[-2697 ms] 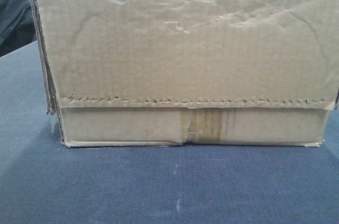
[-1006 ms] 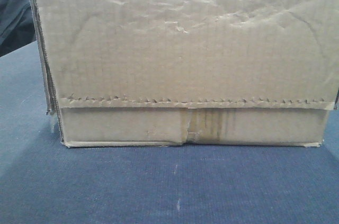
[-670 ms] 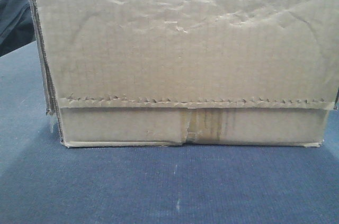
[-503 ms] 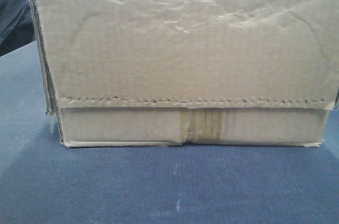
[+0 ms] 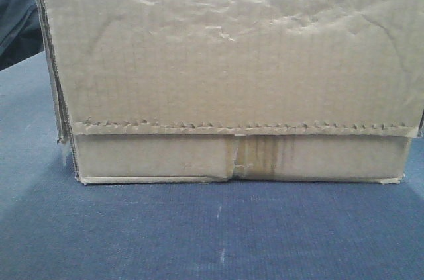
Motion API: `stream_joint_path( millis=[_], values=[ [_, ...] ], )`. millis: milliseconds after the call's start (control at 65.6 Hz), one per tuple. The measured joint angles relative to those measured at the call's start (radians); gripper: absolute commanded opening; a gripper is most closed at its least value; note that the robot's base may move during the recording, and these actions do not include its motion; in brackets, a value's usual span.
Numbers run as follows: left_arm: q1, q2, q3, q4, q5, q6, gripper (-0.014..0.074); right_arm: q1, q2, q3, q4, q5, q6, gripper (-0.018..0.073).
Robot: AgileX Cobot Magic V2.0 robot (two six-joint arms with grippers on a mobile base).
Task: Stack two boxes on right shelf middle
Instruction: 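Close both grippers on the box walls, then lift the gripped box up off the table with both grippers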
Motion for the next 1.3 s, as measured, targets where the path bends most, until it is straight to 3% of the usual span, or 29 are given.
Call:
stream_joint_path(
  millis=[305, 427, 533, 655, 701, 747, 1295],
  values=[
    [0.0, 0.018, 0.082, 0.004, -0.002, 0.001, 0.0496, 0.0, 0.086, -0.001, 0.002, -0.002, -0.004, 0.057],
    [0.0, 0.018, 0.091, 0.001, -0.002, 0.001, 0.0425, 0.0, 0.103, -0.001, 0.002, -0.011, -0.008, 0.0533],
    [0.0, 0.018, 0.091, -0.011, -0.002, -0.006, 0.0227, 0.0, 0.107, -0.002, 0.002, -0.017, -0.008, 0.0351],
    [0.0, 0.018, 0.091, -0.056, -0.004, -0.016, -0.0108, 0.007, 0.107, -0.002, 0.034, -0.019, -0.008, 0.0038],
    [-0.002, 0.018, 0.091, -0.06, -0.004, -0.02, -0.0111, 0.011, 0.107, -0.002, 0.052, -0.021, -0.008, -0.0101],
    [-0.002, 0.018, 0.091, -0.062, -0.009, -0.022, -0.0111, 0.014, 0.107, -0.002, 0.062, -0.021, -0.008, -0.0167],
    [-0.004, -0.036, 0.042, -0.066, -0.001, -0.074, -0.0111, 0.014, 0.003, -0.002, 0.053, -0.058, -0.004, -0.0153]
  ],
)
